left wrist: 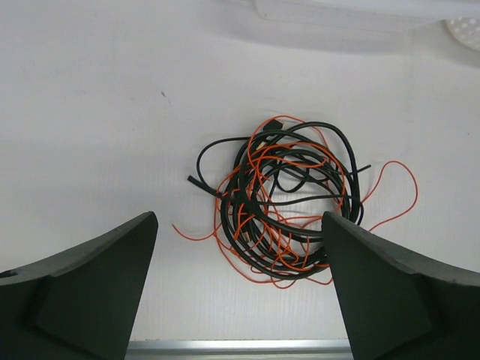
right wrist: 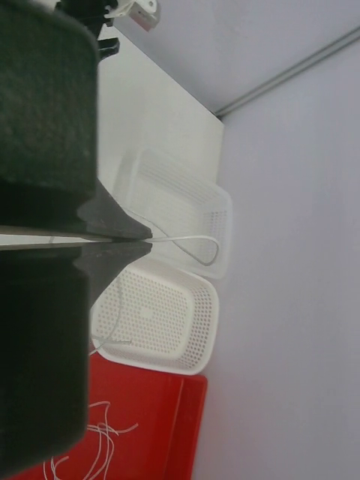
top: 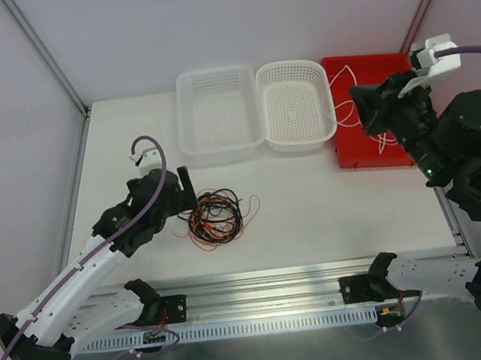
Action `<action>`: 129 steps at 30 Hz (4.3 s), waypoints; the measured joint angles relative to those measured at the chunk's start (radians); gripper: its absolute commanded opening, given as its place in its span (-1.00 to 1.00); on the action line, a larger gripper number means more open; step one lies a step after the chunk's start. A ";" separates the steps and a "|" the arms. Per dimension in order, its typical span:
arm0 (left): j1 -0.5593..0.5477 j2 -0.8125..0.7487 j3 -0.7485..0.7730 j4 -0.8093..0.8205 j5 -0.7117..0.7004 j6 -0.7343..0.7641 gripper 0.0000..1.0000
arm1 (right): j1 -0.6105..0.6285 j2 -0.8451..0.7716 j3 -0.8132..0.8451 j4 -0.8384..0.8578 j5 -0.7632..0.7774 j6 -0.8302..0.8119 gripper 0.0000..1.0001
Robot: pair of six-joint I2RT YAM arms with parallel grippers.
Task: Untangle the cables
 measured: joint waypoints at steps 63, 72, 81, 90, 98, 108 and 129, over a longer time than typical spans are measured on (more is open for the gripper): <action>0.182 0.115 -0.115 0.058 0.088 0.343 0.98 | -0.732 0.588 -0.268 0.301 -0.365 0.241 0.56; 0.188 0.120 -0.114 0.063 0.200 0.318 0.98 | -0.368 0.414 -0.637 0.329 -0.447 0.441 0.37; 0.188 0.208 -0.113 0.083 0.324 0.287 0.98 | -0.108 0.496 -0.802 0.458 -0.452 0.634 0.15; 0.188 0.309 -0.100 0.108 0.375 0.264 0.98 | -0.029 0.635 -0.803 0.559 -0.421 0.710 -0.26; 0.188 0.386 -0.091 0.119 0.395 0.246 0.98 | -0.012 0.678 -0.822 0.572 -0.392 0.722 -0.77; 0.188 0.460 -0.087 0.132 0.394 0.245 0.98 | 0.004 0.474 -0.797 0.394 -0.311 0.605 -0.99; 0.188 0.579 -0.052 0.105 0.352 0.246 0.98 | 0.015 -0.031 -0.111 -0.049 -0.207 0.104 -0.98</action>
